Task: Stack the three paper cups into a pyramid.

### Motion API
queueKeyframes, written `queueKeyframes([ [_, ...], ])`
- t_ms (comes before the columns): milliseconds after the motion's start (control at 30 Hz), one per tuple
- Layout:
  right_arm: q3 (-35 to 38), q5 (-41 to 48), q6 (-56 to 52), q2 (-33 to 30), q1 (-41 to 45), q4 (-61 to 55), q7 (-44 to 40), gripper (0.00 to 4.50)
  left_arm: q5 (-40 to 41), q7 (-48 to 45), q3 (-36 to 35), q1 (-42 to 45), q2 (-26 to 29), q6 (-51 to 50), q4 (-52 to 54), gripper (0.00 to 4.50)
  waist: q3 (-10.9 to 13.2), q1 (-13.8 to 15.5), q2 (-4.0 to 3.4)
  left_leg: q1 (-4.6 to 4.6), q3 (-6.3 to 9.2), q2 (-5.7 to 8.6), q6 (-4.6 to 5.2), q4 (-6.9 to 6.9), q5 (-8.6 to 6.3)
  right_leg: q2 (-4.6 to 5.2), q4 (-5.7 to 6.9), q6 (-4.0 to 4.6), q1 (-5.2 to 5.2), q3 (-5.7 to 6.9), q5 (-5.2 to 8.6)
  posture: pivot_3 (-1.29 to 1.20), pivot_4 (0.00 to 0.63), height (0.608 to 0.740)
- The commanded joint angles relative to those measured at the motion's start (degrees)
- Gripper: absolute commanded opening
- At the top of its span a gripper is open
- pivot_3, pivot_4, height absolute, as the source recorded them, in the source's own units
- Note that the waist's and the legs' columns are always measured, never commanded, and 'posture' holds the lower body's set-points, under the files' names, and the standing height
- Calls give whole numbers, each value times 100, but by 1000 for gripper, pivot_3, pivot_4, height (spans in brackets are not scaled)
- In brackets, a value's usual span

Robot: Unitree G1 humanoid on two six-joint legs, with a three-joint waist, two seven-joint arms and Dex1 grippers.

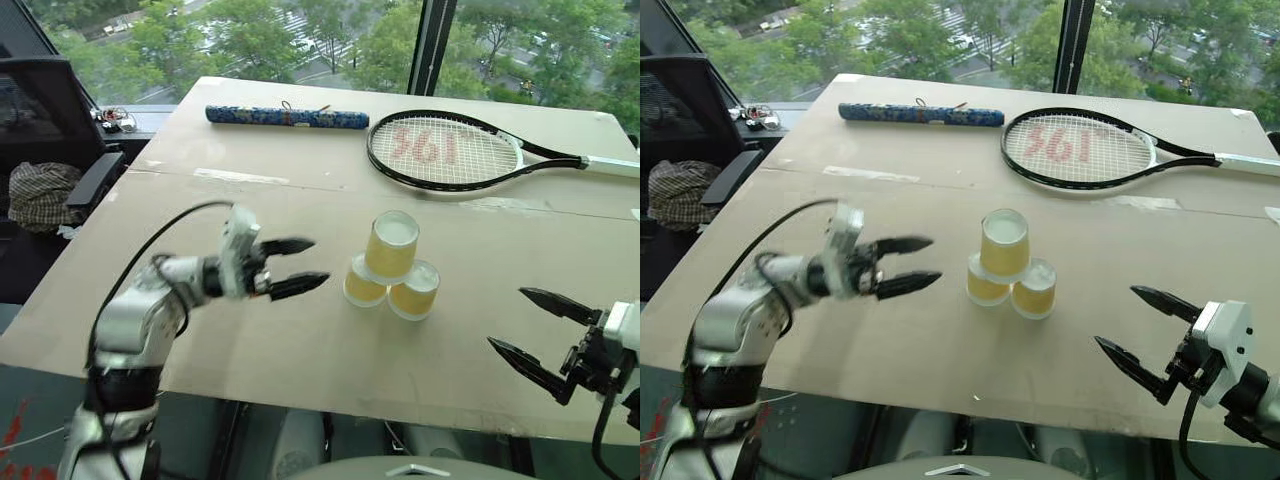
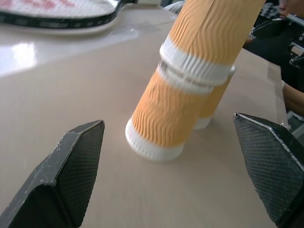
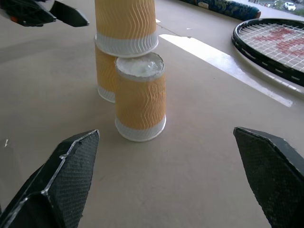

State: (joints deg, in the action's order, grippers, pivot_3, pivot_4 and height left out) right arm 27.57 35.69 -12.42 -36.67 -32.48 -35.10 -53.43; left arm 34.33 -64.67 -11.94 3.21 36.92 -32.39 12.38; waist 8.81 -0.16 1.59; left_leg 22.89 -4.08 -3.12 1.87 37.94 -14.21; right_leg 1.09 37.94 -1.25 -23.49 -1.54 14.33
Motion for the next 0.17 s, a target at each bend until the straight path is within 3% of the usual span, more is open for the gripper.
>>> queueKeyframes([
  [33, 209, -64, 248, -47, 15, 302, -213, 4500, -24, 125, -435, -711, 60, 400, 431, 4438, 0, 28, 0, 0, 0, 0, 0, 1, 0, 1, 0, 0, -1, -1, 1, 0, 150, 740],
  [167, 383, -57, 262, -198, 96, 755, -401, 4500, 76, 569, -680, -1369, -104, 420, 817, 4438, -1, 52, -1, -3, -4, 0, 0, 0, -1, 11, -2, 2, 1, -10, 2, 0, 150, 740],
])
